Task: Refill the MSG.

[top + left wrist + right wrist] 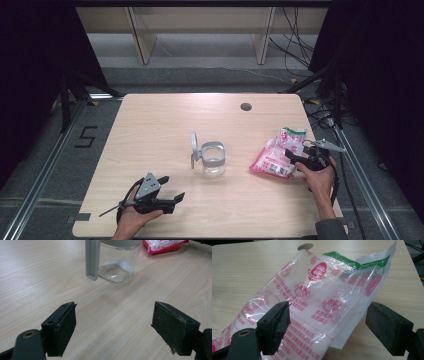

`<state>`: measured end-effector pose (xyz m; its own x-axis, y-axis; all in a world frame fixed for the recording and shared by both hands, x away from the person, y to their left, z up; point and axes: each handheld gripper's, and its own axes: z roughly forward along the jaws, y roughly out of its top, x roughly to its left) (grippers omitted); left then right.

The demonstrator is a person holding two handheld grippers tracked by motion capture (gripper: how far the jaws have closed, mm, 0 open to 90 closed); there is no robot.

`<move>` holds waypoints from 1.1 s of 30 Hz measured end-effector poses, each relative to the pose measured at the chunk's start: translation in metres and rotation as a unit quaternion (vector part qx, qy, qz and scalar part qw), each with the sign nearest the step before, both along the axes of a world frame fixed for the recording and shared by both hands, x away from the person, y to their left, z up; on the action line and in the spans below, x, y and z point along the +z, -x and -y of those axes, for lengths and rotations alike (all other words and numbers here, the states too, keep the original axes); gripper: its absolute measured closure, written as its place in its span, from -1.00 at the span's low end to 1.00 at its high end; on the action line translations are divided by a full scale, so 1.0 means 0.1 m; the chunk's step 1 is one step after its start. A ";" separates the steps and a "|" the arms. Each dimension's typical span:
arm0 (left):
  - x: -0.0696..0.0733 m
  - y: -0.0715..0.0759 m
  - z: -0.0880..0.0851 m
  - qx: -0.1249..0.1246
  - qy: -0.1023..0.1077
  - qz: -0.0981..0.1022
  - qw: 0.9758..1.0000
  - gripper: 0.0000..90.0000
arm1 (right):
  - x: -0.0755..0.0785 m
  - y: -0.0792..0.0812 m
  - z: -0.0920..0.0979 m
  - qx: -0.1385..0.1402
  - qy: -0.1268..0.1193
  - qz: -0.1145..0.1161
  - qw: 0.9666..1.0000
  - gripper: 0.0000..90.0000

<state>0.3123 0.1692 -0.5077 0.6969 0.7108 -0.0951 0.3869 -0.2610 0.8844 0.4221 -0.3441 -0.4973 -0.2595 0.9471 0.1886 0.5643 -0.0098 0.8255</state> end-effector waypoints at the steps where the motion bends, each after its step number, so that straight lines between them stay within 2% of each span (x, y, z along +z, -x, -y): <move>1: 0.00 0.00 0.00 0.001 -0.002 0.001 1.000 -0.59 | -0.01 -0.03 0.04 0.013 0.015 0.007 1.000 -0.52; 2: 0.00 0.01 0.00 -0.001 -0.003 0.001 1.000 -0.58 | -0.04 -0.06 0.04 0.013 0.000 0.014 1.000 -0.50; 4: 0.01 0.01 0.00 -0.001 -0.002 0.002 1.000 -0.58 | -0.03 -0.06 0.05 0.009 0.003 0.009 1.000 -0.48; 5: 0.01 0.01 0.00 0.000 -0.001 0.001 1.000 -0.58 | -0.04 -0.05 0.03 0.002 -0.012 0.002 1.000 -0.46; 6: 0.01 0.00 0.00 -0.001 0.003 0.000 1.000 -0.58 | -0.03 -0.07 0.03 0.003 -0.024 -0.017 1.000 -0.48; 11: 0.01 0.01 0.00 0.000 0.000 0.001 1.000 -0.58 | -0.02 -0.15 0.01 0.006 -0.015 -0.015 1.000 -0.43; 12: 0.01 0.01 0.00 0.000 0.000 0.001 1.000 -0.58 | -0.02 -0.16 0.00 0.010 -0.015 -0.021 1.000 -0.43; 13: 0.01 0.01 0.00 0.000 0.000 0.001 1.000 -0.58 | -0.04 -0.19 0.02 0.021 0.004 -0.012 1.000 -0.41; 14: 0.01 0.01 0.00 0.000 0.000 0.001 1.000 -0.58 | -0.06 -0.21 0.01 0.021 -0.002 -0.003 1.000 -0.39; 16: 0.01 0.01 0.00 0.001 0.000 0.001 1.000 -0.58 | -0.05 -0.22 0.00 0.021 -0.003 -0.014 1.000 -0.34; 17: 0.01 0.01 0.00 0.001 0.001 0.001 1.000 -0.58 | -0.05 -0.22 0.00 0.023 -0.006 -0.012 1.000 -0.31; 18: 0.00 0.01 0.01 0.002 0.004 0.001 1.000 -0.58 | -0.06 -0.22 -0.04 0.014 -0.027 -0.020 0.999 -0.29; 19: 0.01 0.01 0.00 0.001 0.000 0.001 1.000 -0.58 | -0.06 -0.22 -0.04 0.014 -0.027 -0.020 0.999 -0.29; 20: 0.01 0.01 0.00 0.000 -0.001 0.002 1.000 -0.58 | -0.08 -0.24 -0.01 0.029 -0.011 -0.006 0.999 -0.27; 22: 0.01 0.01 0.01 0.000 -0.001 0.001 1.000 -0.58 | -0.09 -0.26 -0.01 0.028 -0.016 -0.006 0.999 -0.23; 23: 0.01 0.01 0.01 0.000 -0.001 0.001 1.000 -0.58 | -0.07 -0.22 -0.04 0.014 -0.036 -0.033 0.999 -0.22; 24: 0.01 0.01 0.00 -0.001 -0.002 0.002 1.000 -0.58 | -0.10 -0.26 0.00 0.031 -0.025 -0.010 0.999 -0.20; 25: 0.01 0.00 0.01 -0.001 0.002 0.003 1.000 -0.58 | -0.10 -0.25 -0.02 0.020 -0.038 -0.015 0.999 -0.17; 26: 0.01 0.01 0.00 0.001 0.004 0.000 1.000 -0.58 | -0.09 -0.25 -0.03 0.025 -0.045 -0.024 0.998 -0.14; 29: 0.01 0.01 0.00 -0.002 0.002 0.002 1.000 -0.58 | -0.09 -0.25 -0.03 0.028 -0.045 -0.029 0.998 -0.07; 31: 0.02 0.01 0.00 -0.002 0.000 0.001 1.000 -0.58 | -0.09 -0.24 -0.03 0.024 -0.042 -0.035 0.998 0.03; 32: 0.02 0.01 0.00 -0.002 0.000 0.002 1.000 -0.58 | -0.08 -0.23 -0.04 0.023 -0.042 -0.042 0.998 0.24; 33: 0.02 0.01 0.00 -0.002 0.001 0.002 1.000 -0.58 | -0.08 -0.23 -0.04 0.023 -0.042 -0.042 0.998 0.24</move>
